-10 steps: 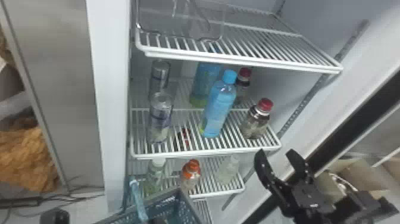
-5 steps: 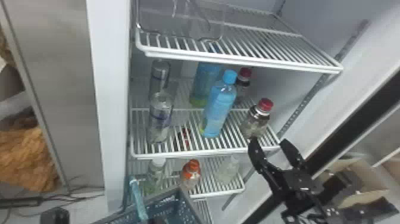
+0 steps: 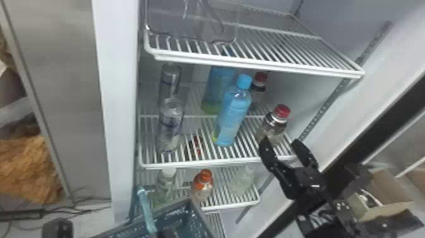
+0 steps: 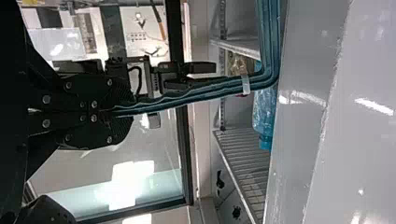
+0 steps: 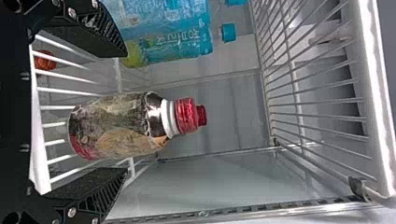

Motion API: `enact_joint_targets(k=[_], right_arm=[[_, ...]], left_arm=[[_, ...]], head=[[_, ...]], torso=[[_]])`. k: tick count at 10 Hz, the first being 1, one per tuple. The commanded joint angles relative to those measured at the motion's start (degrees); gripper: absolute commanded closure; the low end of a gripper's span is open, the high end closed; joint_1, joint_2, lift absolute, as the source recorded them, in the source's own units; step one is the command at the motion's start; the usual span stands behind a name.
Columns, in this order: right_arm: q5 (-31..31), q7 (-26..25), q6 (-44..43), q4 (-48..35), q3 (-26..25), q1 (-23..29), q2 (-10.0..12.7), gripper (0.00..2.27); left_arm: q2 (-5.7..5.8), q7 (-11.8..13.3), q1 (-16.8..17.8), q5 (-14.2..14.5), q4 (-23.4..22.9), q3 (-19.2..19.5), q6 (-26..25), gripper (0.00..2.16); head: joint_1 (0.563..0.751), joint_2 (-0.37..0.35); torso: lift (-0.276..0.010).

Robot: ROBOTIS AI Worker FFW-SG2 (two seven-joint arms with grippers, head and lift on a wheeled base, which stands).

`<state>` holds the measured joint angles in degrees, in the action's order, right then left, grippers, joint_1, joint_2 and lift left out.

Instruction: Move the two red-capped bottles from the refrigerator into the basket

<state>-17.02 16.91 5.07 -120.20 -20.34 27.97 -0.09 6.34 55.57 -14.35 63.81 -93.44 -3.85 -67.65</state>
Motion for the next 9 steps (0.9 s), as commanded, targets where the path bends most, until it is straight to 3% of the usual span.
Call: enact_joint_targets(k=[1, 9], right_arm=[[0.8, -0.56, 2.24, -0.1, 0.0, -1.25, 0.14, 0.14], [2.51, -1.18, 8.43, 4.96, 0.46, -9.41, -1.32, 0.14]], left_arm=[[0.08, -0.02, 0.01, 0.06, 0.0, -0.03, 0.01, 1.17], [0.16, 0.06, 0.15, 0.18, 0.0, 0.08, 0.01, 1.17]], head=[[0.695, -0.35], [0.695, -0.35]], torso=[[0.0], [0.0]])
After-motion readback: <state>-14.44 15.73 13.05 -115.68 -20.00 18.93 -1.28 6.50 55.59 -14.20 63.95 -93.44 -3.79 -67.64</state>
